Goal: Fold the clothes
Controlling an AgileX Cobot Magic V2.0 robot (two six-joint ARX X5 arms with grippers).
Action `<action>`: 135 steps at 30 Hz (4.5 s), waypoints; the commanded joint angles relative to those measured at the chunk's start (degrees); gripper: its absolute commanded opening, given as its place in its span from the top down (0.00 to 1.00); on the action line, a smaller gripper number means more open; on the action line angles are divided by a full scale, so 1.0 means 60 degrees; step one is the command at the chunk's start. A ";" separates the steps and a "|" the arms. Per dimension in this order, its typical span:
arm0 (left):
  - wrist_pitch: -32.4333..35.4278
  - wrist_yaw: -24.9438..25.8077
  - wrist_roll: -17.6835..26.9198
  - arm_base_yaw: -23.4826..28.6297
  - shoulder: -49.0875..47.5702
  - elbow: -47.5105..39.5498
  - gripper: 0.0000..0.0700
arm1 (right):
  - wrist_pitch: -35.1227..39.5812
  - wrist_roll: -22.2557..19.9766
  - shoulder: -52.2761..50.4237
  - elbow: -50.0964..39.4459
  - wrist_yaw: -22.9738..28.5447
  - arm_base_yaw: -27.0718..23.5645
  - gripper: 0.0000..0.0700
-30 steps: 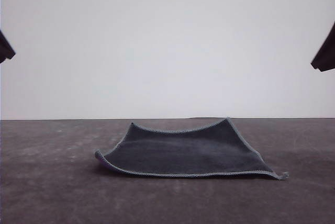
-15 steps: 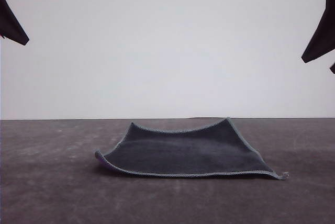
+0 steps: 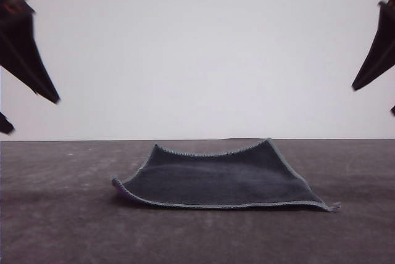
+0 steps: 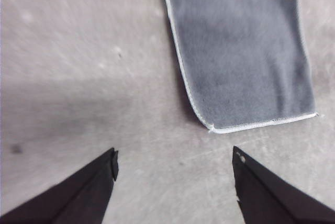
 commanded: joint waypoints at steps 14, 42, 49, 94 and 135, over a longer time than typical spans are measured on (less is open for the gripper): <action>0.2647 0.0681 0.0055 -0.0025 0.4731 0.2031 0.38 | 0.2966 0.0019 0.4824 0.1221 -0.1234 -0.0156 0.43; 0.2061 0.1479 0.0222 -0.0321 1.1091 0.8180 0.38 | 0.2970 -0.0041 1.0148 0.6326 -0.2243 0.0119 0.43; 0.2027 0.1494 0.0236 -0.0459 1.1103 0.8182 0.38 | 0.3193 -0.0043 1.0378 0.6331 -0.2240 0.0499 0.44; -0.0795 0.1626 0.2028 -0.0129 1.0640 0.9675 0.99 | 0.2273 -0.0929 0.9298 0.6349 -0.1382 0.0708 0.99; 0.1275 0.0300 0.2218 -0.1418 0.6297 0.4479 0.99 | 0.3294 -0.1611 0.6067 0.2580 -0.0580 0.2148 0.99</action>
